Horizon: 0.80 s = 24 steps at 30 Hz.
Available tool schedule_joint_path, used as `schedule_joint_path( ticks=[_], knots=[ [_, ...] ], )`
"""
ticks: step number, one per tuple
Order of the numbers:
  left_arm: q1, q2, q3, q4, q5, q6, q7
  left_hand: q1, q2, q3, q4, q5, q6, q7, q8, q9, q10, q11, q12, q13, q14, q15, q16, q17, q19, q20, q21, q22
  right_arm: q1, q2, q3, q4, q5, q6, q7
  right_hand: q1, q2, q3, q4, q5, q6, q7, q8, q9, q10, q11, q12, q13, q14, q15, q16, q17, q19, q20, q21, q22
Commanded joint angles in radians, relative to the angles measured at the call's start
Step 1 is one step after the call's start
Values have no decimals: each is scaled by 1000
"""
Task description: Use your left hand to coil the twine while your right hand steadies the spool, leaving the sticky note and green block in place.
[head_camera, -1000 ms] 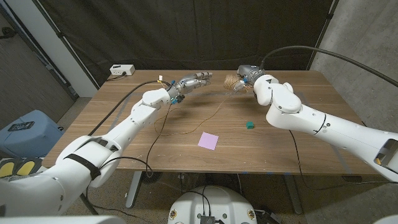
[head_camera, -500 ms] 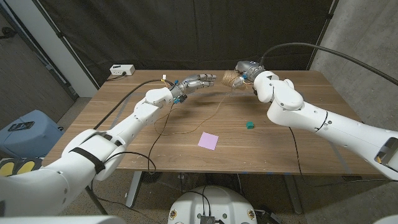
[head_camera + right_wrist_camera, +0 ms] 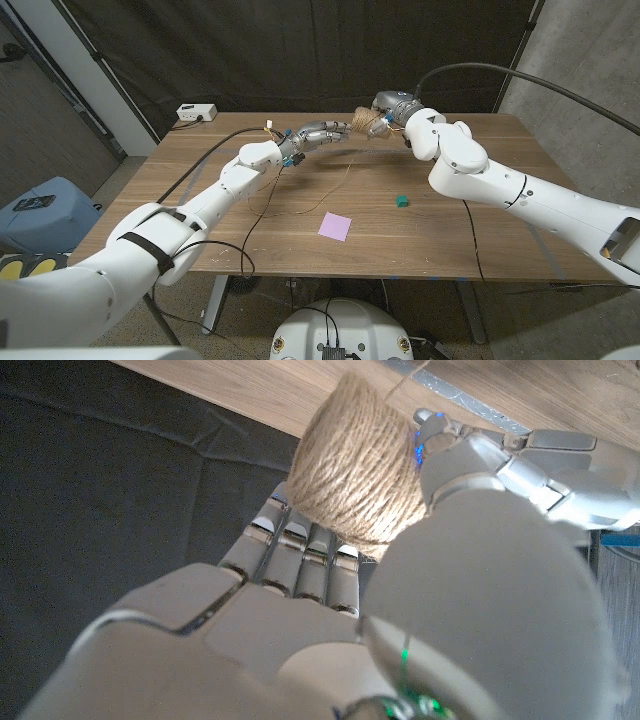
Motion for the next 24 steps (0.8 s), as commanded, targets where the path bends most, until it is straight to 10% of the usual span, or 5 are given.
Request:
schedule_joint_path(
  ticks=[1,24],
  knots=[
    [-32,-38,22,74,12,-23,-21,-6,-2,-10,0,-4,11,-3,5,5,6,1,9,7,13,1,3,2,10,2,7,5,3,11,15,-2,-3,31,-2,50,56,0,2,4,35,-25,4,3,113,-94,13,6,15,-75,6,4,11,-2,0,6],
    [-137,-149,43,336,50,-94,-46,32,20,-63,-8,-40,207,-38,45,10,143,-53,119,60,152,-57,51,19,96,-1,44,11,24,30,25,23,8,91,14,53,63,-8,3,2,47,-26,3,9,115,-96,13,5,19,-76,5,12,12,-4,-1,6]
  ],
)
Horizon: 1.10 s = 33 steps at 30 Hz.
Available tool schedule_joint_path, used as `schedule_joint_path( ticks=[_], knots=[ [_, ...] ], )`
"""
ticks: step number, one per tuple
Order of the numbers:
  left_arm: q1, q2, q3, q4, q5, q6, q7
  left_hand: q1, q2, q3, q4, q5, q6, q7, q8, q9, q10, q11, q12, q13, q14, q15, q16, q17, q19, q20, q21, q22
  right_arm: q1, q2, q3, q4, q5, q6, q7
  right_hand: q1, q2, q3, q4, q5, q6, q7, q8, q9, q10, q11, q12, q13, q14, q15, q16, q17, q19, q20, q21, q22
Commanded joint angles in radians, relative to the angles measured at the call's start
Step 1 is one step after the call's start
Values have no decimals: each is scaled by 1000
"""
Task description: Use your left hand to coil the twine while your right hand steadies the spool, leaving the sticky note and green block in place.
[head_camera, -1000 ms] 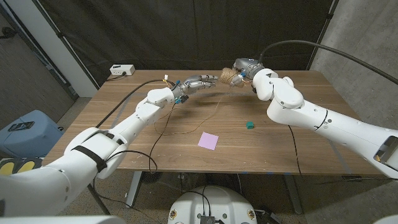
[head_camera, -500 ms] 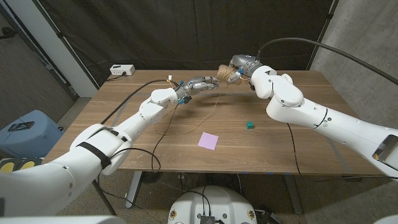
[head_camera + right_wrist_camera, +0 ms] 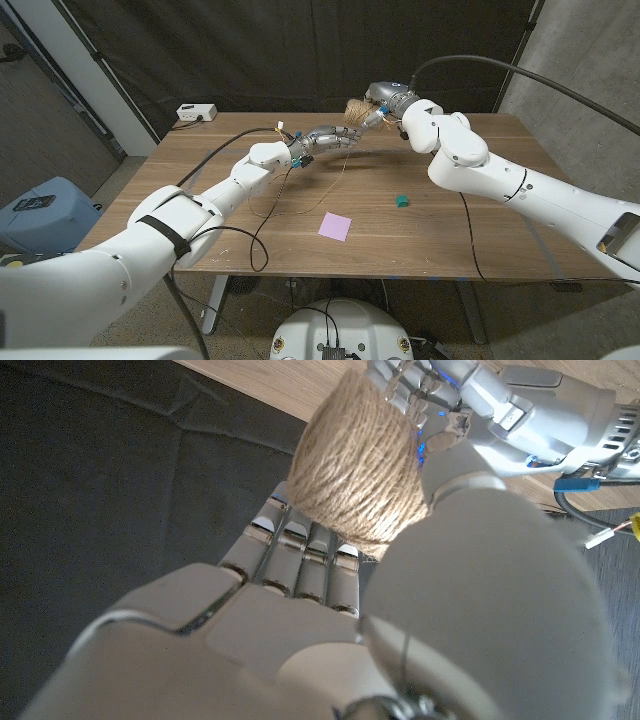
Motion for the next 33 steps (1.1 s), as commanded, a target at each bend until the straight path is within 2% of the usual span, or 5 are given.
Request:
schedule_joint_path(
  ticks=[1,3,7,16,33],
  knots=[
    [-47,-52,10,120,22,-31,0,17,4,-15,0,-5,70,-12,19,6,51,-16,31,13,50,-17,21,7,28,-4,14,6,5,16,7,21,15,30,-1,51,67,-1,1,7,39,-24,7,5,104,-97,9,4,8,-79,2,5,9,-1,-1,1],
    [-49,-56,12,123,26,-30,2,25,7,-20,-1,-5,102,-24,25,6,76,-25,44,18,81,-31,34,10,42,-7,21,6,10,20,5,27,12,33,-1,50,68,-2,2,6,40,-23,6,5,106,-94,10,4,7,-80,3,7,9,-1,-1,1],
    [-50,-61,14,128,32,-30,9,30,9,-26,0,-3,150,-27,35,5,136,-46,69,25,133,-46,52,11,63,-14,30,7,17,26,3,37,10,38,0,52,69,-3,2,6,42,-25,6,6,109,-100,10,2,10,-82,3,8,9,-2,-1,1],
    [-49,-69,18,125,37,-26,6,34,12,-26,2,2,198,-34,46,4,181,-52,85,30,177,-57,62,8,87,-19,42,7,31,37,-2,67,2,38,2,53,71,-5,2,6,45,-27,5,8,113,-99,10,1,18,-85,5,10,12,-5,-1,1],
    [-20,-61,12,73,34,-16,25,46,30,-10,1,24,372,-51,87,-2,334,-64,118,34,303,-100,94,-3,147,-45,72,6,50,53,-12,117,-7,33,-1,55,77,-14,3,4,74,-41,13,12,133,-103,12,-9,36,-98,16,20,26,-12,4,2]
  ],
)
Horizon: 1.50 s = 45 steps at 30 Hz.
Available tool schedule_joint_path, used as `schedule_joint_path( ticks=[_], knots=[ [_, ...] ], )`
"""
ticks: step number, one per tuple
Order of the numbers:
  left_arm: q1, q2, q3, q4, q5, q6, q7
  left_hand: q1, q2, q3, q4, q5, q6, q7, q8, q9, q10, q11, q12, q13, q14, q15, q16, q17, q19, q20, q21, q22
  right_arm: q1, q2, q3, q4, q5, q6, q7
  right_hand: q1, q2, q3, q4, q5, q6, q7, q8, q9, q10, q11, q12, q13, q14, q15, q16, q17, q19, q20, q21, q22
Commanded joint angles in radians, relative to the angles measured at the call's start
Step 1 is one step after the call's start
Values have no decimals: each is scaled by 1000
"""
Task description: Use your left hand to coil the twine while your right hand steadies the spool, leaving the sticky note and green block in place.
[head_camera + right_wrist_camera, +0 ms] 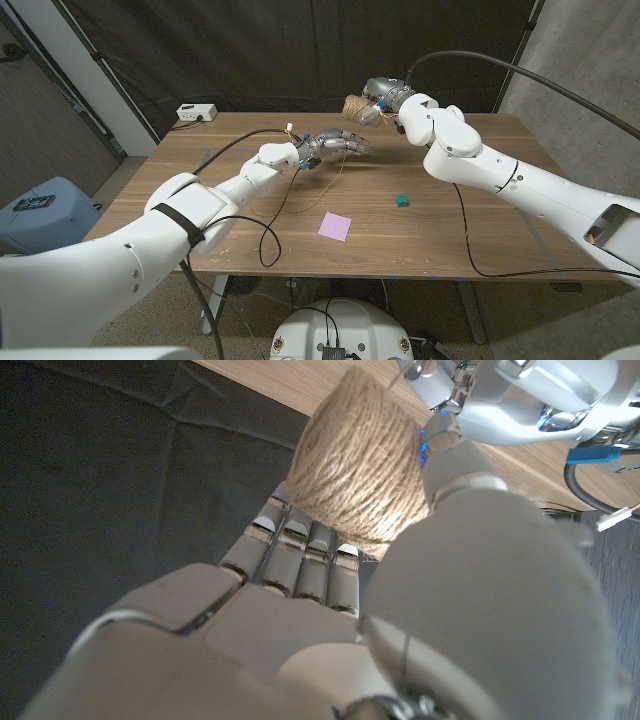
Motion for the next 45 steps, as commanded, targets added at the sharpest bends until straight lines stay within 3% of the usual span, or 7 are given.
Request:
schedule_joint_path(
  ticks=[1,19,30,39,45],
  knots=[
    [19,6,-3,-35,1,10,12,9,3,9,-1,9,40,-2,12,1,38,4,10,1,37,-8,14,-2,20,-8,12,2,12,10,-8,31,-8,-3,-2,56,76,-2,2,2,63,-51,10,3,115,-103,10,2,11,-95,7,6,13,2,4,2],
    [47,16,5,-102,1,29,22,23,14,13,-5,19,87,-3,20,1,78,8,10,4,72,-15,27,-1,41,-15,25,1,17,6,-9,57,-7,-16,1,57,83,-7,3,1,75,-58,7,2,130,-106,9,-8,25,-106,8,10,21,-5,5,2],
    [70,36,18,-181,4,59,32,26,16,13,-5,23,99,-8,21,1,88,3,8,7,78,-17,29,0,42,-17,27,1,26,7,-10,74,-10,-20,0,60,87,-8,2,1,85,-64,4,-1,143,-106,10,-14,31,-109,6,10,23,-10,5,3],
    [104,76,27,-291,1,102,35,29,17,13,-6,26,98,-9,19,2,91,1,6,9,82,-19,30,1,44,-17,30,1,37,16,-14,99,-12,-23,-1,60,90,-10,2,0,91,-67,3,-3,145,-108,10,-16,34,-109,7,12,24,-13,5,3],
    [113,89,32,-318,-7,113,25,31,17,12,-6,29,105,-12,20,2,102,3,8,11,87,-21,31,1,45,-19,32,1,46,22,-19,119,-12,-26,1,59,95,-13,4,-1,96,-67,2,-4,150,-106,10,-17,36,-114,9,16,25,-13,4,3]
  ],
)
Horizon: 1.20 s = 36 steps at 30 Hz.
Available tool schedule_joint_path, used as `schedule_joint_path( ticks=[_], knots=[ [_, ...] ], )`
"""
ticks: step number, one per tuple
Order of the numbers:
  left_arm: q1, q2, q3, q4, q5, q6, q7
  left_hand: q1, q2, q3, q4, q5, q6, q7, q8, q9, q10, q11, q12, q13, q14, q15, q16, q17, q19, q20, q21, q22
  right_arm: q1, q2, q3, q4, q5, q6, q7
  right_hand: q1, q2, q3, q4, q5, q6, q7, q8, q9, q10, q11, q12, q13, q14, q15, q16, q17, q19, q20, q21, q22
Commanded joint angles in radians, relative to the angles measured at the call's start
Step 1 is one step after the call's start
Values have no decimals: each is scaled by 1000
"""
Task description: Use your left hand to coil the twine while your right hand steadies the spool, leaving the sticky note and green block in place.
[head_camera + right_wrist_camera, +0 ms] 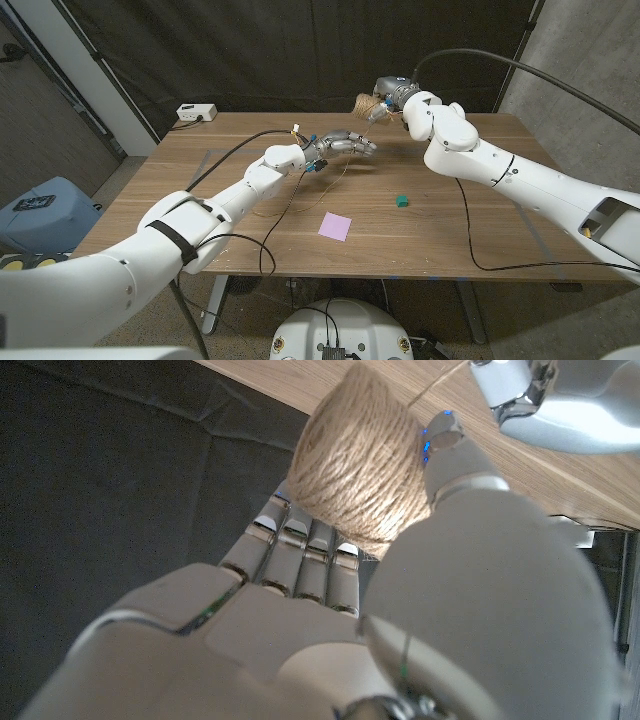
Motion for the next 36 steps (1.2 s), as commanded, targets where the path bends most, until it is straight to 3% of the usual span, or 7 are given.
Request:
schedule_joint_path(
  ticks=[1,36],
  knots=[
    [27,33,12,-84,-12,33,-10,14,0,5,1,6,13,0,6,2,14,0,0,4,13,-1,6,3,10,-1,9,1,17,11,-8,37,-3,-8,2,60,96,-1,5,6,85,-72,1,0,130,-114,10,1,15,-114,9,7,8,-6,5,3],
    [60,80,25,-220,-42,61,-39,15,0,-3,4,16,24,2,3,5,25,2,-8,20,25,-2,7,4,10,-4,17,1,36,0,-8,102,2,-7,-3,67,104,-9,1,4,128,-93,0,-11,170,-127,7,-24,52,-134,14,13,30,-20,9,3]
  ],
)
